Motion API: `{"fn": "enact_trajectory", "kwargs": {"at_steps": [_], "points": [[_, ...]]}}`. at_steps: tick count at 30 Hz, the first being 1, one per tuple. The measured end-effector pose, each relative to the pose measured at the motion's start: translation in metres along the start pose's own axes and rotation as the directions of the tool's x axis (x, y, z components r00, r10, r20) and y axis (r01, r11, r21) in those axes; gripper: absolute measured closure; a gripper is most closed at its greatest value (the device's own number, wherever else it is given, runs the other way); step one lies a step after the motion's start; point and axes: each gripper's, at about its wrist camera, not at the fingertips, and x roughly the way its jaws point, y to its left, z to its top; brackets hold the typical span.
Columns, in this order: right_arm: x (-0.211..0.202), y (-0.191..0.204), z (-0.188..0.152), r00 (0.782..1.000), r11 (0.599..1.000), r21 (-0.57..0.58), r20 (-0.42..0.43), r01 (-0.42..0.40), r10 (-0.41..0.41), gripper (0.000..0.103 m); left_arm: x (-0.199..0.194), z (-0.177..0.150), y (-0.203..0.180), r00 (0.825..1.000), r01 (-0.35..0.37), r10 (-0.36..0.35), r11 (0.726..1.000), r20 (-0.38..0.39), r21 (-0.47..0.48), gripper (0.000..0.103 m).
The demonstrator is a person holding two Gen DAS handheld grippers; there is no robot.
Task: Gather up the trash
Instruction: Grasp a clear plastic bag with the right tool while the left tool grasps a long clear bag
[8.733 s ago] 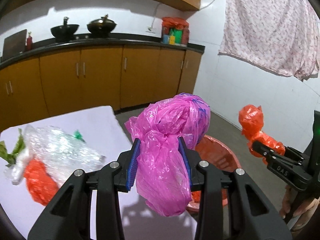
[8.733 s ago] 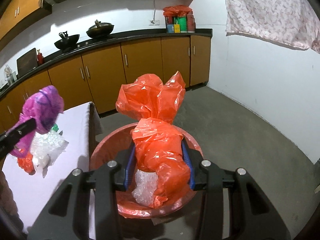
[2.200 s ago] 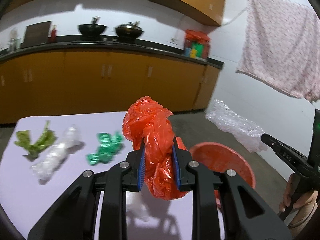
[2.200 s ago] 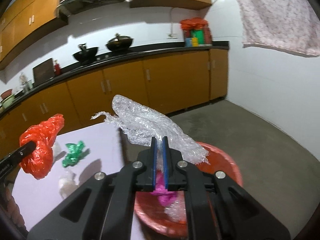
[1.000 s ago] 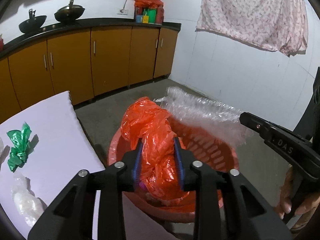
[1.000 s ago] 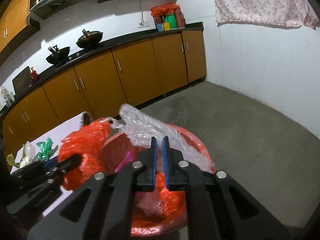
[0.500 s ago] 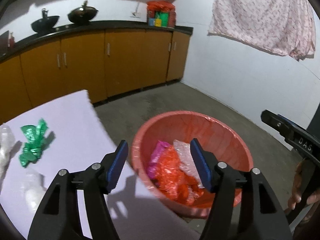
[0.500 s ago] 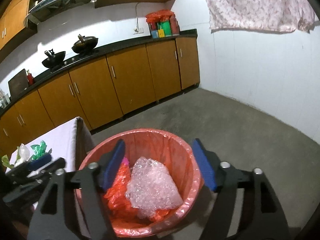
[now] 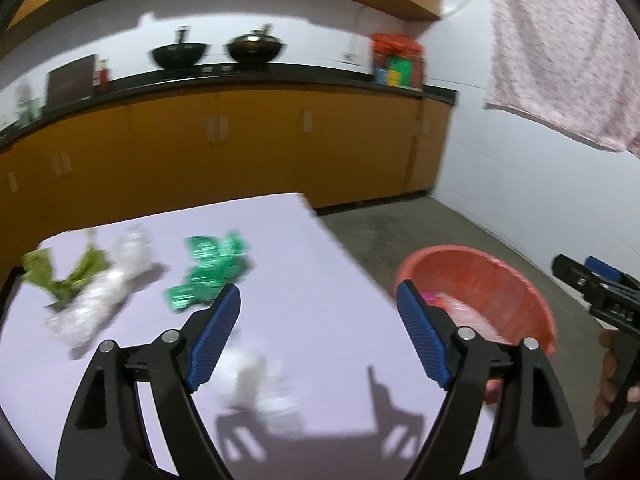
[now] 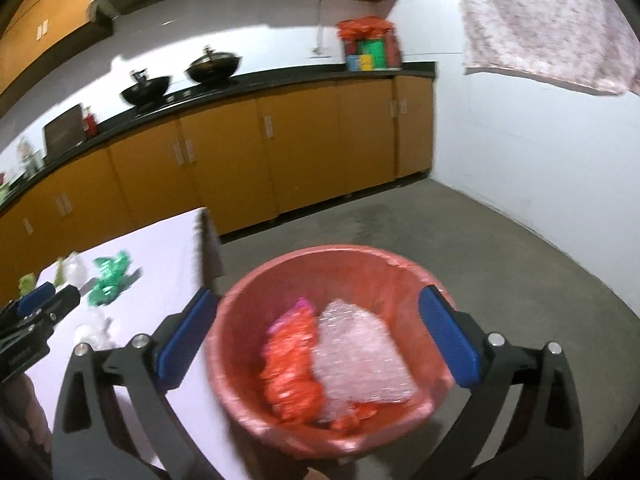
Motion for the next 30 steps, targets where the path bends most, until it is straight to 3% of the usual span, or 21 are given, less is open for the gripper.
{"fn": "enact_trajectory", "kwargs": {"at_steps": [6,9,14,19,22,25,28,30], "points": [[0.004,0.062,0.003,0.998,0.997,-0.062,-0.035,-0.053,0.051,0.004,-0.018,-0.013,0.068,0.989,-0.150,0.150,0.986,-0.008,-0.067,0.017],[0.007,0.087,0.001,0.992,0.989,-0.090,-0.056,-0.118,0.114,0.004,-0.030,-0.020,0.105,0.970,-0.241,0.242,0.966,-0.001,-0.098,0.011],[0.011,0.127,-0.012,0.975,0.966,-0.131,-0.018,-0.223,0.223,0.004,-0.045,-0.037,0.161,0.921,-0.385,0.388,0.912,0.000,-0.141,0.006],[0.024,0.160,-0.025,0.954,0.940,-0.166,-0.087,-0.298,0.287,0.004,-0.051,-0.055,0.201,0.875,-0.482,0.482,0.861,-0.042,-0.160,0.003],[0.033,0.183,-0.033,0.936,0.919,-0.194,-0.149,-0.344,0.319,0.004,-0.051,-0.063,0.216,0.850,-0.526,0.523,0.835,-0.063,-0.160,0.002],[0.037,0.200,-0.039,0.922,0.902,-0.206,-0.165,-0.378,0.349,0.004,-0.052,-0.067,0.226,0.838,-0.544,0.540,0.820,-0.072,-0.178,0.002],[0.044,0.219,-0.044,0.912,0.888,-0.225,-0.193,-0.400,0.362,0.007,-0.053,-0.069,0.236,0.835,-0.549,0.543,0.812,-0.088,-0.200,0.002],[0.049,0.231,-0.048,0.909,0.881,-0.245,-0.214,-0.406,0.359,0.017,-0.053,-0.068,0.241,0.833,-0.552,0.546,0.806,-0.092,-0.213,0.002]]}}
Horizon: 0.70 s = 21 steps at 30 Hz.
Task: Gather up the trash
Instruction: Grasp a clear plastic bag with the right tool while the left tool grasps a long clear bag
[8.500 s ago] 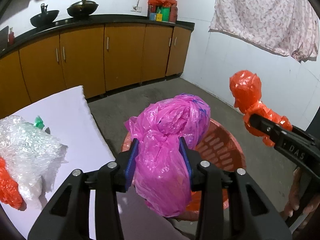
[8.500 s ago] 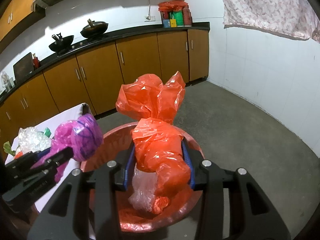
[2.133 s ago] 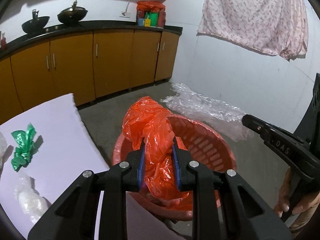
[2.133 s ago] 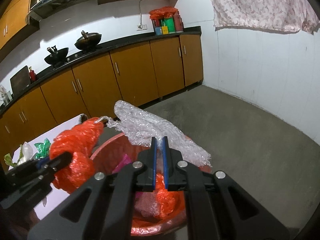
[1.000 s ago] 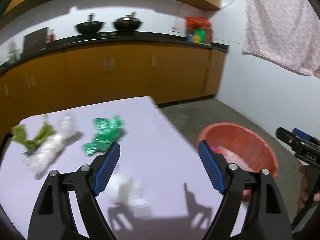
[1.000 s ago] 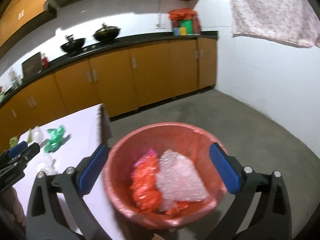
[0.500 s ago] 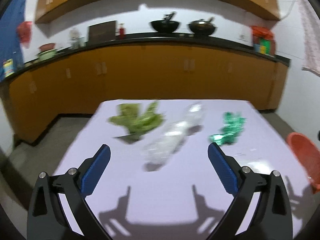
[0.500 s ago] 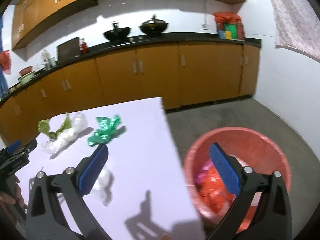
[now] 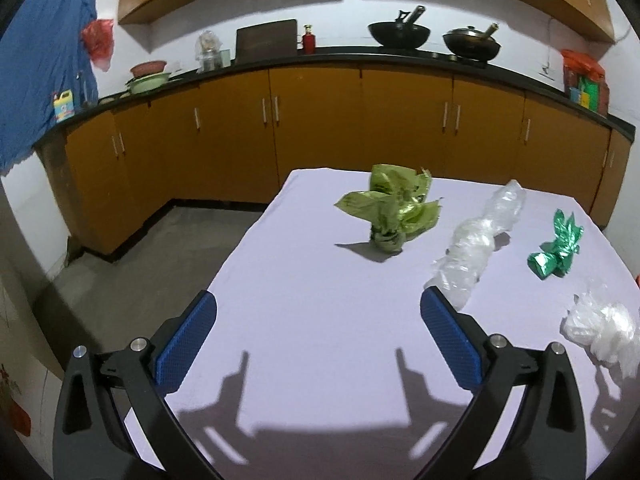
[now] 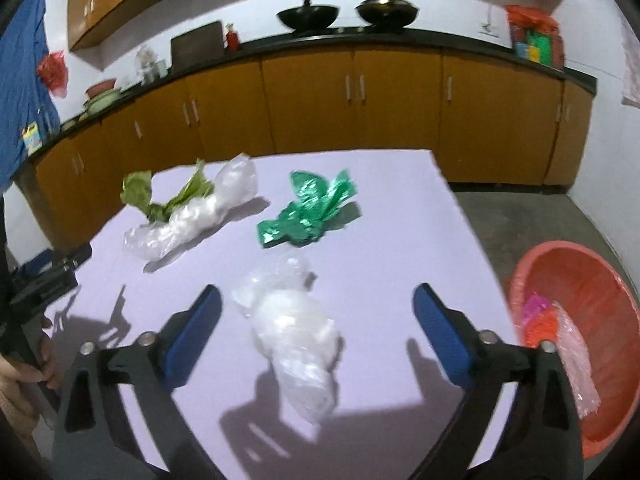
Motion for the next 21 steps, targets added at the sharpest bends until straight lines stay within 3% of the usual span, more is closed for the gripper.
{"fn": "enact_trajectory", "kwargs": {"at_steps": [3,10,15,21], "points": [[0.016,0.010,-0.001,0.999,1.000,-0.029,-0.038,-0.001,0.000,0.022,0.001,0.003,0.002,1.000,-0.008,0.008,1.000,0.012,0.003,0.002],[0.038,0.018,-0.006,0.996,0.997,-0.071,-0.082,0.027,-0.033,0.025,0.005,0.003,-0.001,1.000,0.020,-0.020,0.999,0.009,0.035,0.002],[0.047,0.019,-0.010,0.992,0.995,-0.095,-0.126,0.017,-0.029,0.047,0.007,0.005,-0.010,0.997,0.076,-0.076,0.995,0.001,0.061,0.002],[0.043,0.016,-0.009,0.993,0.997,-0.079,-0.114,0.013,-0.022,0.053,0.010,0.012,-0.036,0.990,0.143,-0.143,0.984,-0.010,0.108,0.002]]}}
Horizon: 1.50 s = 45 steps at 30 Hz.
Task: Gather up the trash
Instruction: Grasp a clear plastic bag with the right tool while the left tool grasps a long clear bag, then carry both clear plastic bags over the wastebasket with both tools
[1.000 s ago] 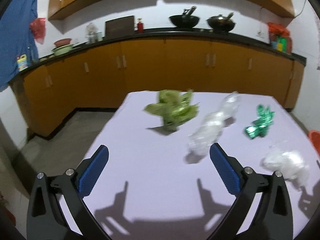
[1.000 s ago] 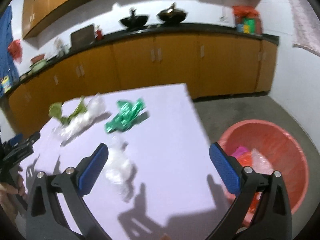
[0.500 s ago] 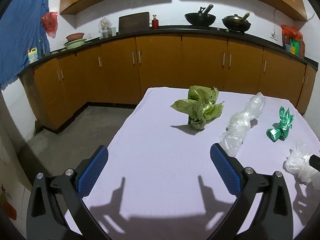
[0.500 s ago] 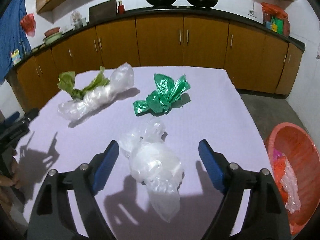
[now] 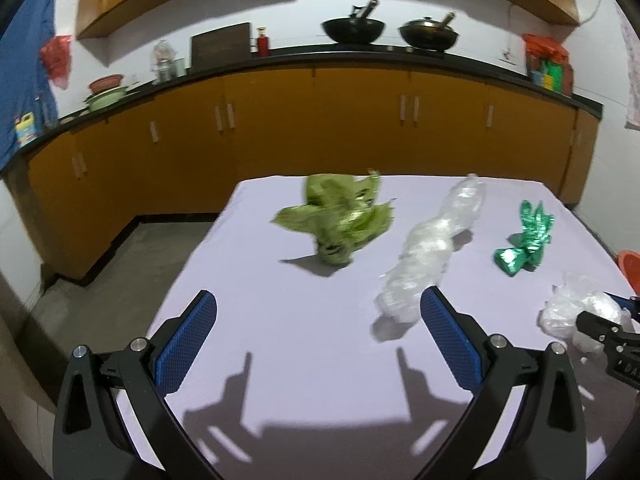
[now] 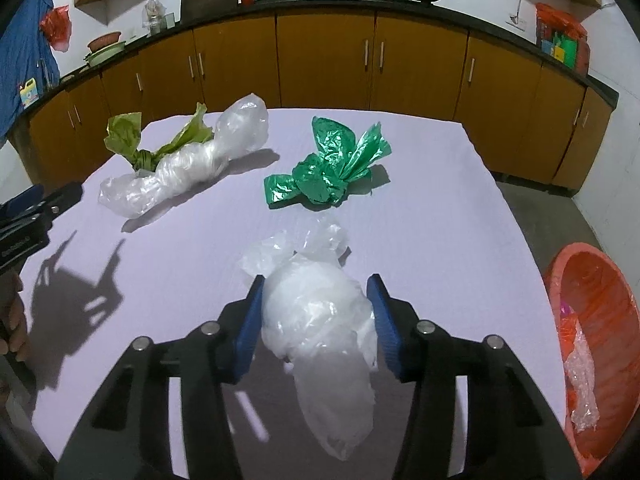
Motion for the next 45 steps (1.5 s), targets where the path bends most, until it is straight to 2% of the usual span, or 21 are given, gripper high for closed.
{"fn": "enact_trajectory", "kwargs": {"at_steps": [11,15,18,21,24,27,29,35,40,45], "points": [[-0.026,-0.025,0.001,0.999,0.996,0.085,0.049,-0.012,0.008,0.053,0.035,0.029,-0.057,0.994,0.109,-0.104,0.986,-0.046,0.129,0.002],[-0.035,-0.040,-0.003,0.999,0.992,0.130,0.049,-0.009,0.003,0.053,0.060,0.036,-0.073,0.990,0.111,-0.094,0.981,-0.106,0.162,0.002],[-0.039,-0.051,-0.007,0.999,0.988,0.154,0.045,-0.003,-0.003,0.053,0.085,0.038,-0.079,0.980,0.108,-0.079,0.982,-0.184,0.154,0.003],[-0.042,-0.058,-0.010,0.999,0.985,0.170,0.043,0.004,-0.012,0.053,0.097,0.040,-0.080,0.970,0.121,-0.089,0.984,-0.226,0.133,0.012],[-0.044,-0.066,-0.012,0.999,0.982,0.188,0.039,0.010,-0.017,0.053,0.104,0.041,-0.083,0.960,0.144,-0.110,0.983,-0.259,0.113,0.026],[-0.046,-0.069,-0.015,0.999,0.981,0.193,0.038,0.015,-0.023,0.053,0.108,0.040,-0.088,0.948,0.173,-0.139,0.980,-0.285,0.096,0.042],[-0.047,-0.070,-0.016,0.999,0.981,0.193,0.039,0.019,-0.027,0.053,0.110,0.038,-0.089,0.940,0.187,-0.155,0.979,-0.303,0.079,0.056],[-0.053,-0.077,-0.018,0.999,0.977,0.214,0.045,0.017,-0.027,0.053,0.104,0.034,-0.087,0.936,0.198,-0.176,0.979,-0.304,0.041,0.059],[-0.058,-0.082,-0.018,0.998,0.971,0.240,0.054,0.009,-0.023,0.053,0.085,0.036,-0.077,0.941,0.205,-0.197,0.979,-0.277,0.001,0.059],[-0.068,-0.086,-0.018,0.997,0.968,0.248,0.071,0.022,-0.041,0.053,0.060,0.041,-0.078,0.947,0.228,-0.218,0.974,-0.236,0.012,0.059]]}}
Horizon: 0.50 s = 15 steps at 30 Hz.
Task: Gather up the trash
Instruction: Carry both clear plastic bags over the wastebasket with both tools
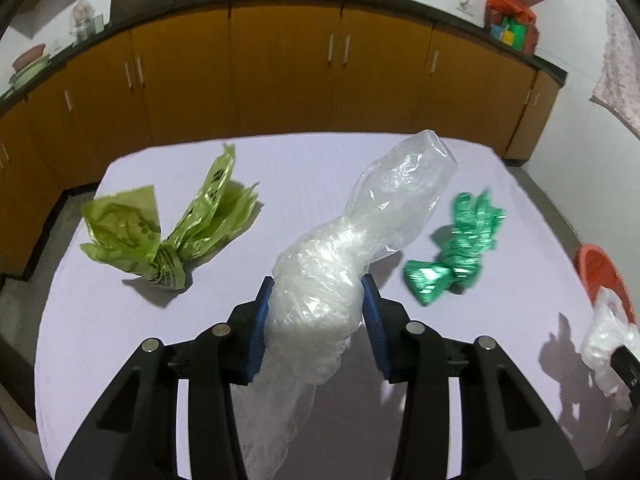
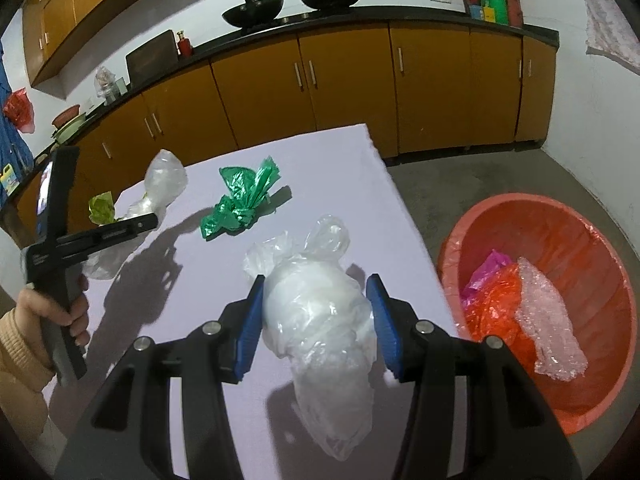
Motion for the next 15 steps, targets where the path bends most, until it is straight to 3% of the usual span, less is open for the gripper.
{"fn": "enact_trajectory", "kwargs": {"at_steps": [6,15], "points": [[-0.020,-0.018,0.003,0.998,0.998,0.013,0.043,0.054,-0.054,0.053,-0.036,0.004,-0.041,0.996,0.066,-0.070,0.996,0.058,0.065,0.059],[-0.072,-0.084,0.009,0.972,0.977,0.095,0.125,0.189,-0.200,0.053,-0.074,0.005,-0.122,0.971,0.203,-0.219,0.967,0.099,0.154,0.059]]}}
